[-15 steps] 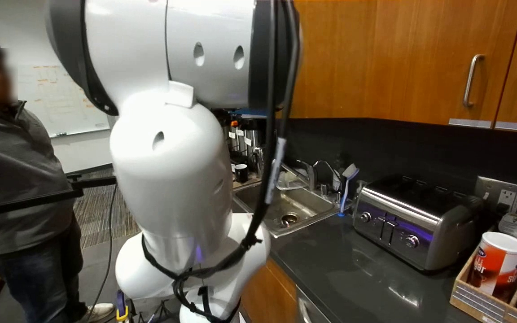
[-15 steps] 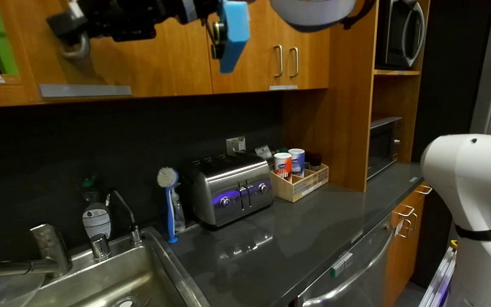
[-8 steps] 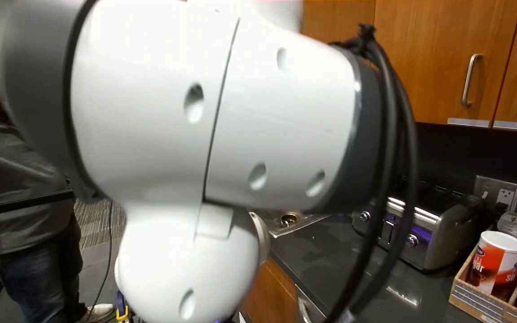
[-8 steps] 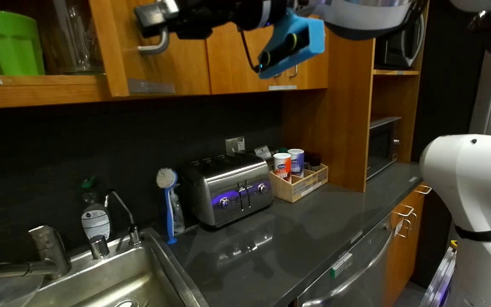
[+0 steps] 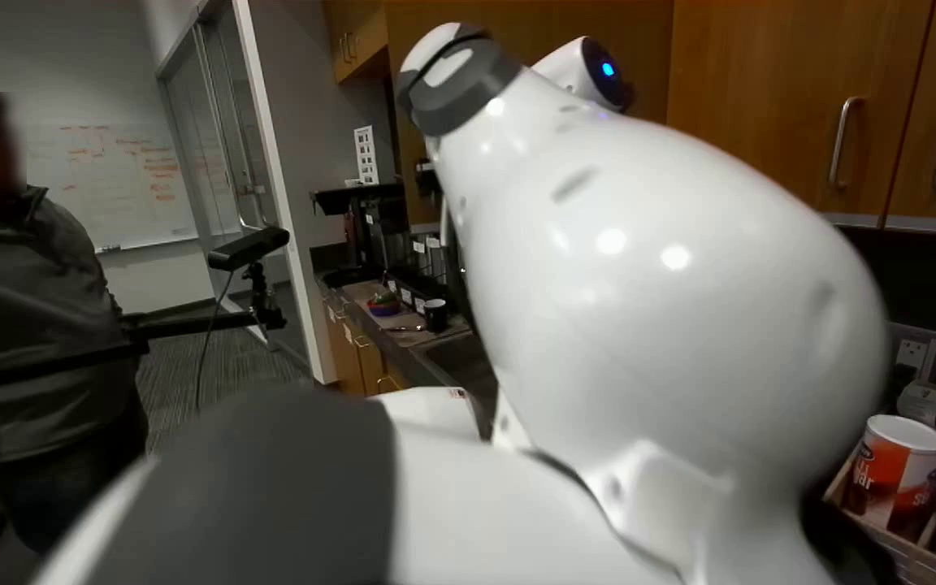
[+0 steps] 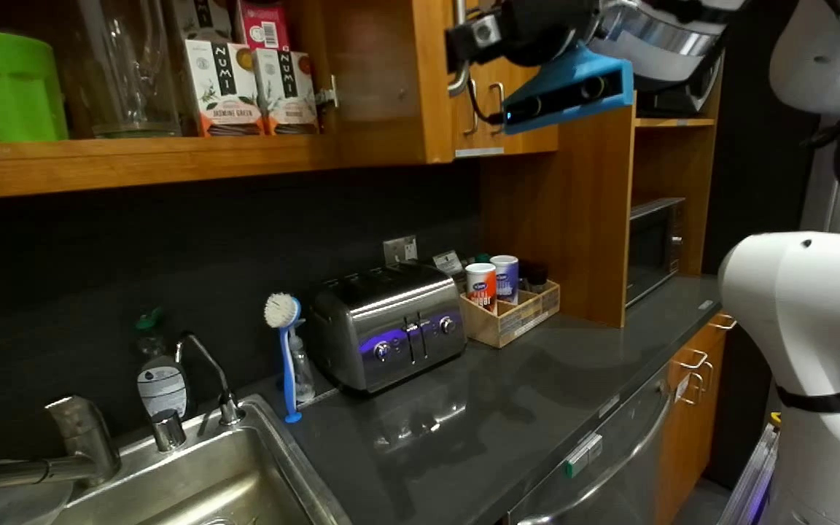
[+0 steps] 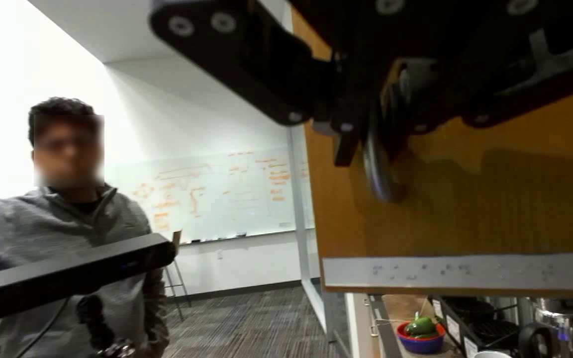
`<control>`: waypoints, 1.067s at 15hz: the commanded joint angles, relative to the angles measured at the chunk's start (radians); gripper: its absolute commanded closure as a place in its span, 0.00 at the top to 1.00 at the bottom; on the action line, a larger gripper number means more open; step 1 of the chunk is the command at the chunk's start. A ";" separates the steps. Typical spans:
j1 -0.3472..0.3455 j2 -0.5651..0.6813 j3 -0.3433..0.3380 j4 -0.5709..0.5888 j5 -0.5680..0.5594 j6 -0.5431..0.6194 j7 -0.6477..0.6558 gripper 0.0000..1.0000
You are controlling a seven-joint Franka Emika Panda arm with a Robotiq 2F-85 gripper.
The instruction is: Open the second cabinet door from the left
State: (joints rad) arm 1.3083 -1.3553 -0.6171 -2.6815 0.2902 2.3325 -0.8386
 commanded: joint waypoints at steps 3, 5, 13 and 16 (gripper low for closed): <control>0.026 -0.112 -0.160 0.129 -0.099 -0.422 -0.026 0.03; 0.056 -0.156 -0.208 0.197 -0.121 -0.574 -0.036 0.03; -0.099 -0.115 -0.329 0.399 -0.126 -0.886 -0.160 0.03; -0.103 -0.104 -0.309 0.412 -0.041 -0.873 -0.207 0.15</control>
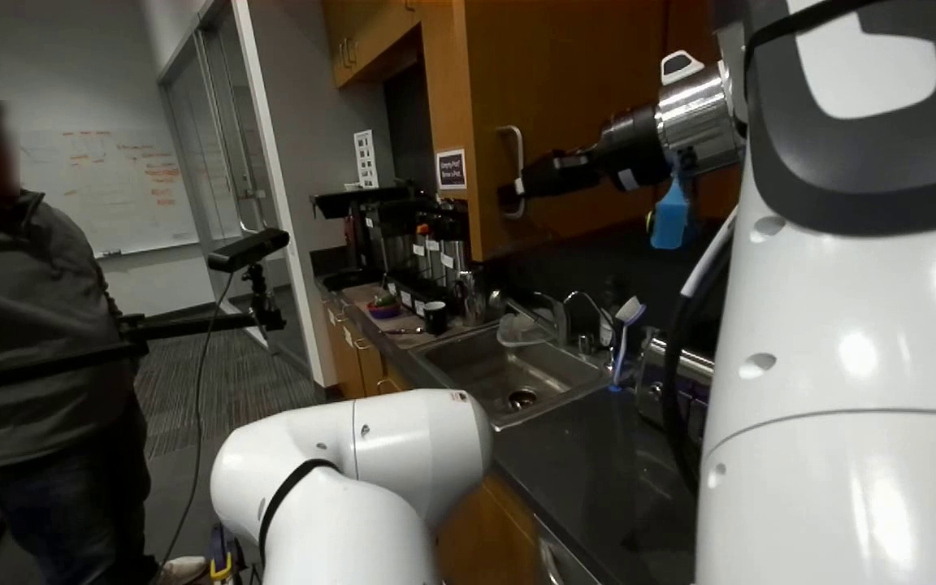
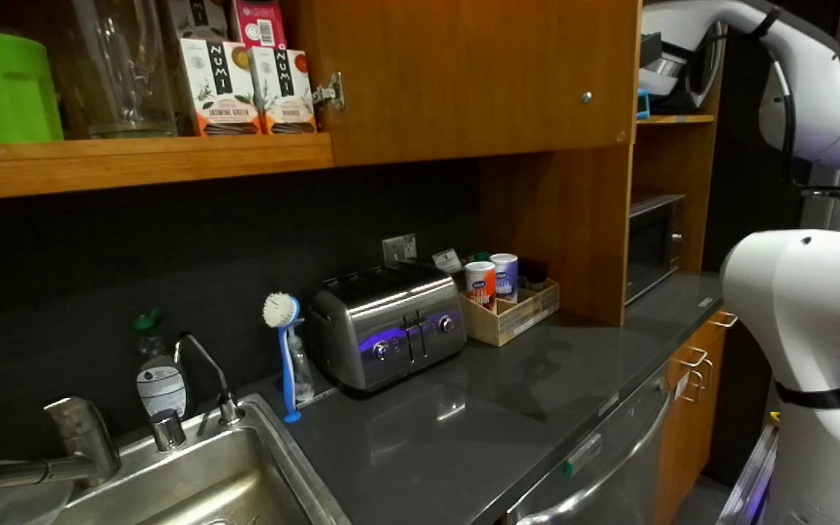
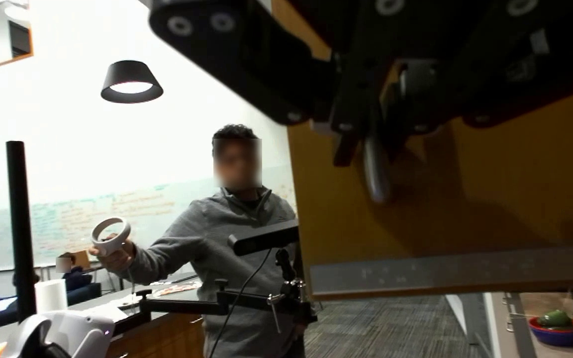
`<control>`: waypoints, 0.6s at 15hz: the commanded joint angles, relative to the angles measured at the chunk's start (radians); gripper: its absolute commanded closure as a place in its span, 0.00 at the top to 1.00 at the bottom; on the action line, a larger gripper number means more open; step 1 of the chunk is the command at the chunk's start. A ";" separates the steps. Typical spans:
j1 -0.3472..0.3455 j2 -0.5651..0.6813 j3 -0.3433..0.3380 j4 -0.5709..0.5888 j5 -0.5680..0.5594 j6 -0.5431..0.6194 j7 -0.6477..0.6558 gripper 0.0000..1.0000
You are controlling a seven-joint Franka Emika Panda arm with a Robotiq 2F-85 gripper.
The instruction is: Open the second cabinet door from the left
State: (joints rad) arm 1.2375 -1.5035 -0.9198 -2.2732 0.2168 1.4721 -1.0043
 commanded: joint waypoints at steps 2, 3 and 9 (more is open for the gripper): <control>-0.096 0.071 -0.026 -0.013 0.010 -0.010 -0.044 0.23; -0.104 0.078 -0.040 -0.014 0.002 -0.010 -0.046 0.29; -0.096 0.078 -0.061 -0.014 -0.005 -0.010 -0.045 0.29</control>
